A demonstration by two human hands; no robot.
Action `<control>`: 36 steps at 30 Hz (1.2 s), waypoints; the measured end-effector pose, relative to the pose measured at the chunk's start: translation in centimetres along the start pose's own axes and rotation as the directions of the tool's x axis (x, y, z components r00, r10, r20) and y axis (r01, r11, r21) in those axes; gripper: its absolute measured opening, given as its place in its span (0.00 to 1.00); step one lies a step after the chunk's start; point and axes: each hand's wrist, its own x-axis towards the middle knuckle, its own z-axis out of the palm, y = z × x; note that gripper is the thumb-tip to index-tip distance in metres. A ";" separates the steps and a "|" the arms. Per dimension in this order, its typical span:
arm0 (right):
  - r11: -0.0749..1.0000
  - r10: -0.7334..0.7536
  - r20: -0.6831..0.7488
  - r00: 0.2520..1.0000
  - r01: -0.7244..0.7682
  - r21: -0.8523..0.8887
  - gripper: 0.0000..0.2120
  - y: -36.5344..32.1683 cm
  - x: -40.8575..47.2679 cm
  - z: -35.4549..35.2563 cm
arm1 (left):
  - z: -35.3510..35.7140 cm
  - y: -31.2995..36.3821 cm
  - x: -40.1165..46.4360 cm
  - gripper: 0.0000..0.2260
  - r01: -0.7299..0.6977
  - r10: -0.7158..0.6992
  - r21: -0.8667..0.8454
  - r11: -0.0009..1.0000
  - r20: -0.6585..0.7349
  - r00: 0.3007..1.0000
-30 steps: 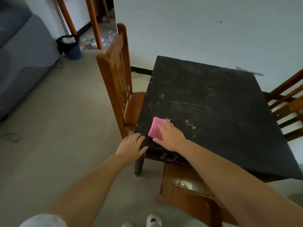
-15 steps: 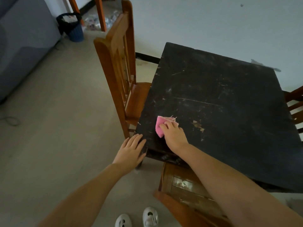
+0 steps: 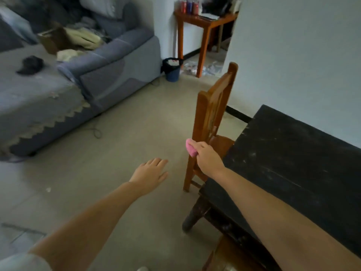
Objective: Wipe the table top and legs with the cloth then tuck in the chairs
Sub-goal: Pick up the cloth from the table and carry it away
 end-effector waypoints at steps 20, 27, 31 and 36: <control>0.802 -0.584 0.365 0.725 0.585 0.121 0.18 -30.5 24.2 16.8 | -7.5 -31.3 -11.1 0.26 0.674 -0.701 -0.195 0.713 -0.160 0.695; 0.533 -0.755 0.547 0.361 0.824 0.192 0.12 -41.5 30.5 25.2 | -4.7 -37.2 -15.9 0.21 0.878 -0.934 -0.318 0.358 -0.127 0.335; 0.212 -0.781 0.624 -0.004 0.939 0.271 0.14 -46.4 32.1 30.1 | -2.4 -36.5 -17.1 0.22 0.918 -0.999 -0.393 0.048 0.001 0.052; -0.048 -0.647 0.695 -0.313 0.927 0.373 0.24 -50.9 30.4 35.5 | 1.2 -32.8 -16.7 0.38 0.787 -0.952 -0.539 -0.300 0.121 -0.280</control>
